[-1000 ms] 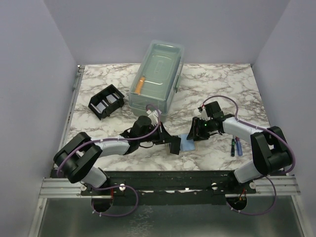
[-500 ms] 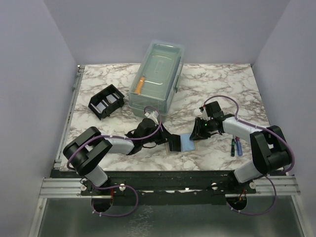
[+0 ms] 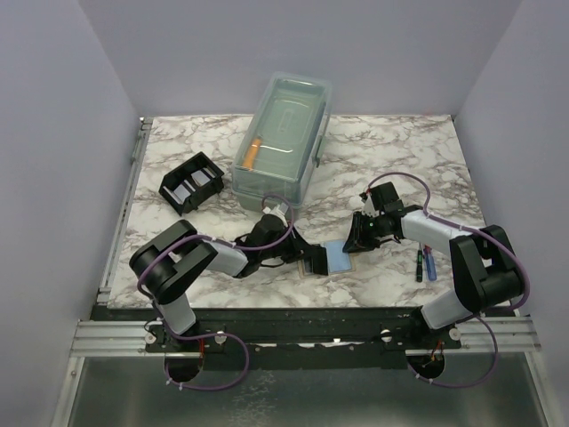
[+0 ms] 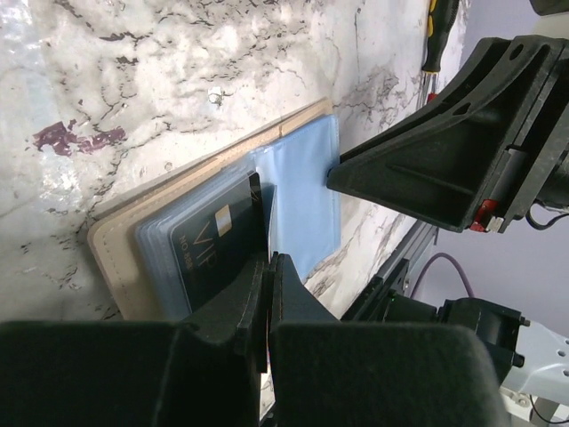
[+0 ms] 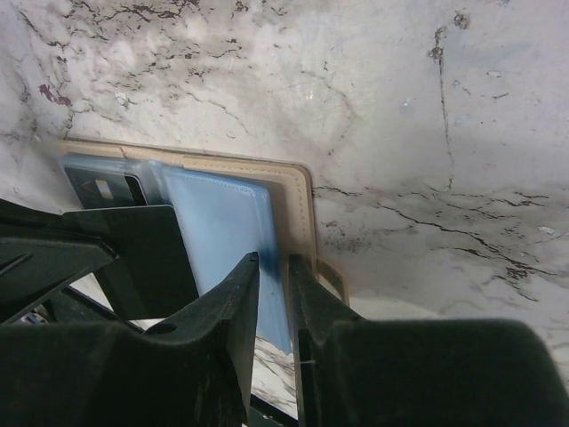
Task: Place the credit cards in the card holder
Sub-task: Insert the credit card into the card holder.
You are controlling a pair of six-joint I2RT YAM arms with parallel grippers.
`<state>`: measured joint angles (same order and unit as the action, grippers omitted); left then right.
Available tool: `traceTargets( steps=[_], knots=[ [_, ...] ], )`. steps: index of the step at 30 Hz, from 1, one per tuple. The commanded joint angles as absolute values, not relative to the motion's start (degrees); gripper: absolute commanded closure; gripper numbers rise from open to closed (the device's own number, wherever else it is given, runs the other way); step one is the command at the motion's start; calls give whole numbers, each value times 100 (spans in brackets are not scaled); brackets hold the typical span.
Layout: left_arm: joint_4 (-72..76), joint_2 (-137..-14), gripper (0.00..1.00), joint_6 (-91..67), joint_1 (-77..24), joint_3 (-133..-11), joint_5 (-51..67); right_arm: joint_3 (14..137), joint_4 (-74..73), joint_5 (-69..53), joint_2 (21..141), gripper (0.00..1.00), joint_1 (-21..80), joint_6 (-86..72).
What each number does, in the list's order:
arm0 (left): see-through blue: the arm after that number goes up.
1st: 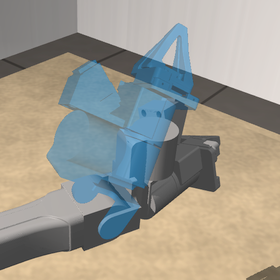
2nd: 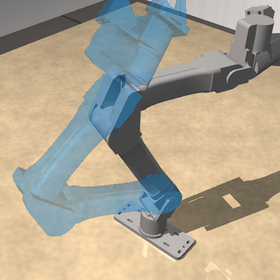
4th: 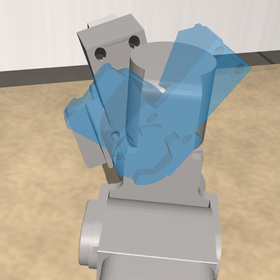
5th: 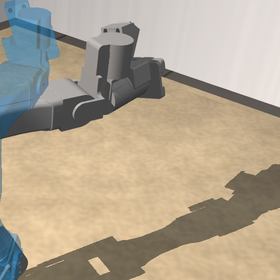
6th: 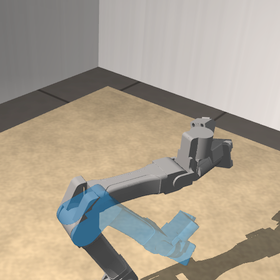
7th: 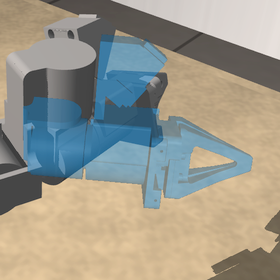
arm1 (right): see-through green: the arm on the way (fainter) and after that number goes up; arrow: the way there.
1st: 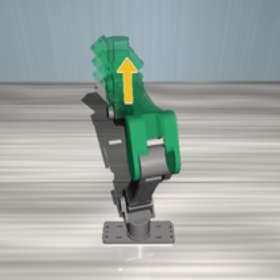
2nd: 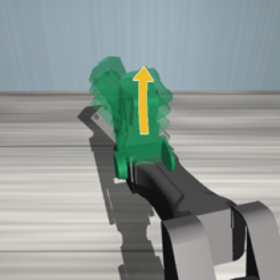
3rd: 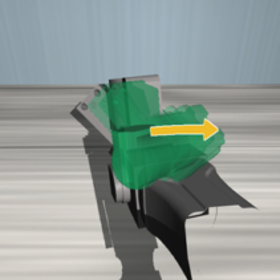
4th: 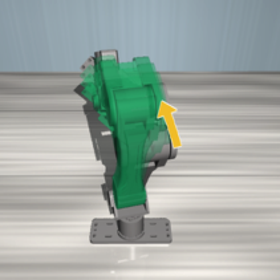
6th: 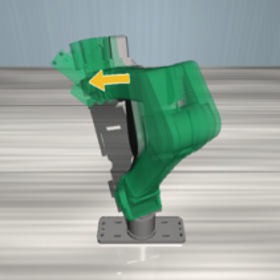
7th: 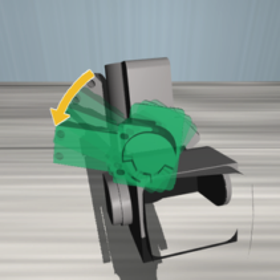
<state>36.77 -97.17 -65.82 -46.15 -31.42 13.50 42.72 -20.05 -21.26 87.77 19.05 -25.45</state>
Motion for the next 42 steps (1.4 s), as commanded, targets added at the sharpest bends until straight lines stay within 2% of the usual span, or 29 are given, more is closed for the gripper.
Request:
traceTargets(
  steps=[1, 18, 32, 42],
  knots=[
    [3996, -9929, 100, -6666, -4614, -3265, 1524, 4263, -1947, -1984, 8970, 77, 1901, -2419],
    [4295, -10271, 100, -6288, -4544, -3354, 1463, 4318, -1934, -2177, 9130, 80, 1907, -2348],
    [4495, -10143, 100, -6169, -4552, -3099, 701, 4346, -1947, -2192, 9193, 80, 1903, -2347],
    [4678, -10376, 100, -6170, -4575, -3210, 797, 4341, -1960, -2217, 9182, 81, 1901, -2349]
  ],
)
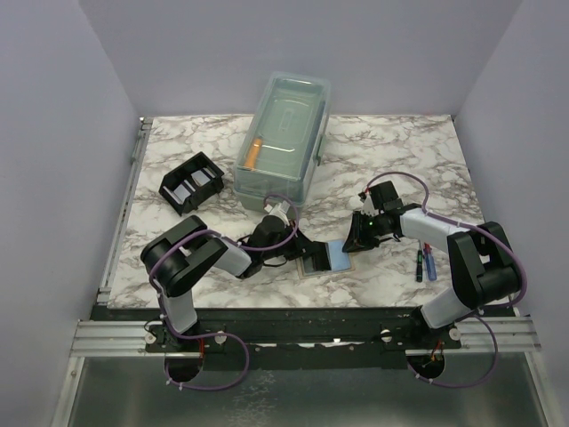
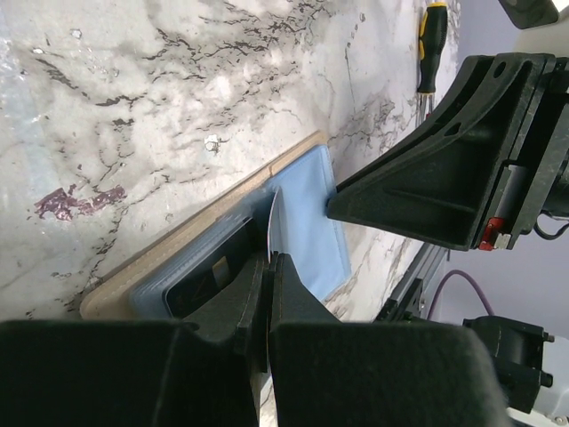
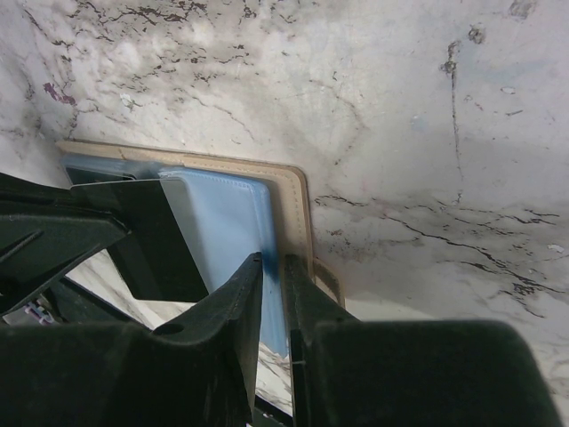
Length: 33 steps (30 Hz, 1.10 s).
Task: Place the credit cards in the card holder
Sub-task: Insert the credit card into the card holder.
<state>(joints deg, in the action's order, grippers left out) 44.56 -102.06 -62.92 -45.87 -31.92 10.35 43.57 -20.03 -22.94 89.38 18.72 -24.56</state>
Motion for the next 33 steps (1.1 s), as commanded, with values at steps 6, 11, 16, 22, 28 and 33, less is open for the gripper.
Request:
traceTargets(
  steps=[6, 11, 16, 22, 28, 33],
  knots=[
    [4978, -10561, 100, -6222, -4784, -3206, 807, 4214, -1820, -2480, 9117, 81, 1907, -2551],
    [5098, -10583, 100, -5964, -5220, -3152, 153, 3927, -1470, -2640, 8943, 81, 1900, -2927],
    [4629, -10355, 71, -6351, -5230, -3119, 44, 3910, -1580, -2451, 8813, 81, 1904, -2948],
    [3583, -9808, 51, -6203, -5259, -3178, -122, 4036, -1807, -2303, 8726, 81, 1907, -2757],
    [2269, -9379, 31, -6022, -5335, -3542, -149, 4024, -1799, -2320, 8767, 81, 1902, -2675],
    [1572, -9040, 14, -5990, -5355, -3593, -272, 4006, -1786, -2362, 8751, 81, 1905, -2655]
  ],
)
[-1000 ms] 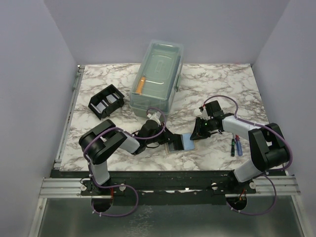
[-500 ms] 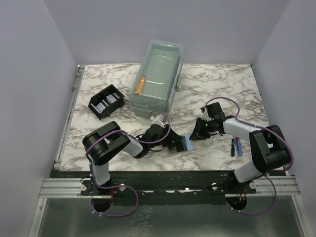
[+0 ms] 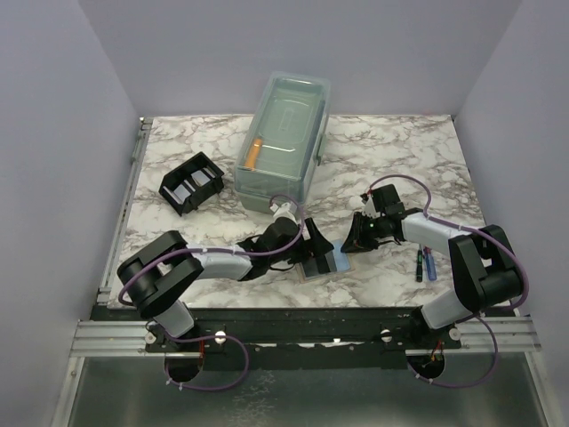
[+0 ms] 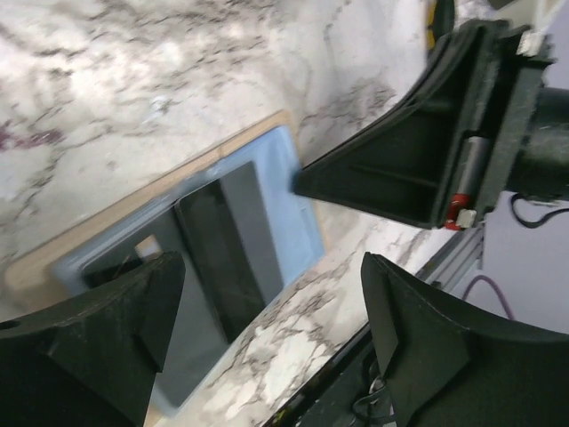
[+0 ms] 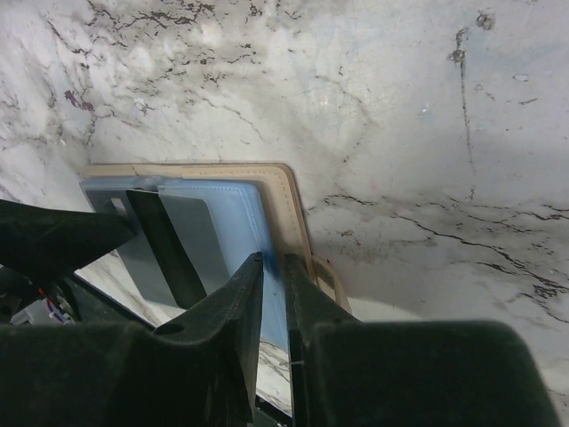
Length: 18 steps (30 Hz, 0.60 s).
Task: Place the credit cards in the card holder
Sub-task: Insert the credit card into the card holder.
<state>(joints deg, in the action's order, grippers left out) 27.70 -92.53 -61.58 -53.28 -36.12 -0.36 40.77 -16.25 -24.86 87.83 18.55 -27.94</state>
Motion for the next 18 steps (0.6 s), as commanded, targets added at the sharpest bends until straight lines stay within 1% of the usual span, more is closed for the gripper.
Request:
traceTargets(
  steps=[1, 4, 14, 16, 18],
  knots=[
    [1559, -9040, 15, -6039, -5350, -3586, -186, 3994, -1777, -2366, 8734, 81, 1907, -2654],
    [1567, -9189, 21, -6144, -5409, -3671, -10, 3999, -1767, -2402, 8736, 81, 1905, -2624],
    [1634, -9894, 22, -6376, -5555, -4042, 502, 3950, -1733, -2479, 8702, 81, 1907, -2643],
    [1852, -9982, 22, -6357, -5556, -4087, 554, 3918, -1702, -2528, 8677, 81, 1907, -2674],
    [2458, -10054, 22, -6335, -5556, -4050, 621, 3869, -1639, -2599, 8647, 81, 1906, -2738]
  ],
)
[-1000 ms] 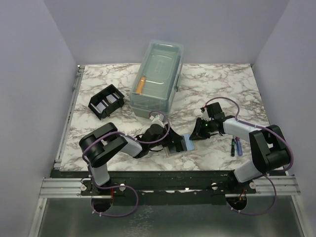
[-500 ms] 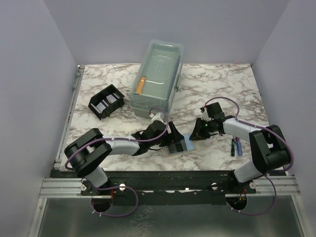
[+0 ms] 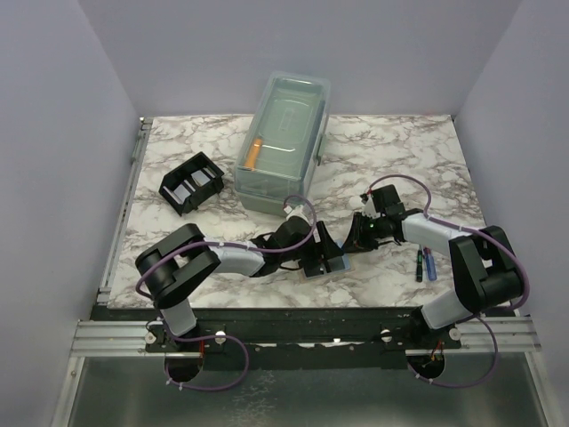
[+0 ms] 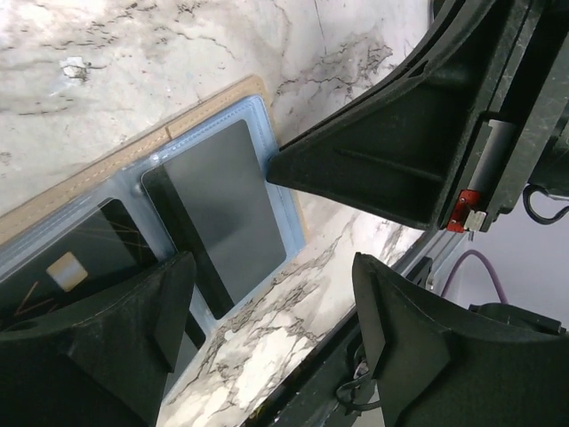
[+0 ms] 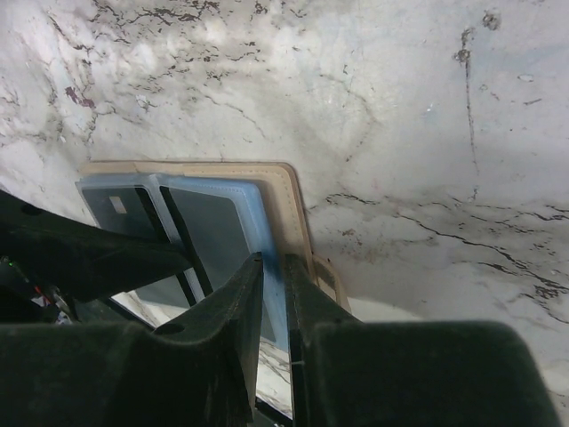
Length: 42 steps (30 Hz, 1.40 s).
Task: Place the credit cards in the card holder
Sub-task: Insert the credit card into the card holder.
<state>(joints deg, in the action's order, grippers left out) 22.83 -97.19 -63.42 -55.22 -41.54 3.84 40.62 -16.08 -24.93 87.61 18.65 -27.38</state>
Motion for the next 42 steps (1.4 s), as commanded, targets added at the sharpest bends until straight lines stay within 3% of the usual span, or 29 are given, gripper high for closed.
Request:
traceTargets(
  steps=[1, 9, 18, 21, 24, 28, 42],
  knots=[
    [2722, -10130, 22, -6336, -5553, -4078, 685, 3843, -1597, -2640, 8625, 81, 1907, -2794],
    [2986, -10126, 24, -6367, -5566, -4034, 646, 3908, -1916, -2238, 8344, 79, 1902, -3006],
    [2148, -9237, 25, -6041, -5563, -3844, 541, 4133, -2584, -1910, 7815, 63, 1906, -2888],
    [2147, -9369, 34, -5925, -5564, -4013, 676, 4086, -2435, -2184, 7757, 63, 1902, -2884],
    [2158, -9635, 57, -5922, -5563, -4185, 808, 4034, -2247, -2519, 7776, 66, 1902, -2928],
    [2162, -9914, 80, -5926, -5563, -4235, 703, 3942, -2001, -2828, 7832, 72, 1903, -2971],
    [2153, -10103, 96, -6069, -5520, -3743, 413, 3719, -1571, -3370, 8440, 68, 1906, -2795]
  ],
)
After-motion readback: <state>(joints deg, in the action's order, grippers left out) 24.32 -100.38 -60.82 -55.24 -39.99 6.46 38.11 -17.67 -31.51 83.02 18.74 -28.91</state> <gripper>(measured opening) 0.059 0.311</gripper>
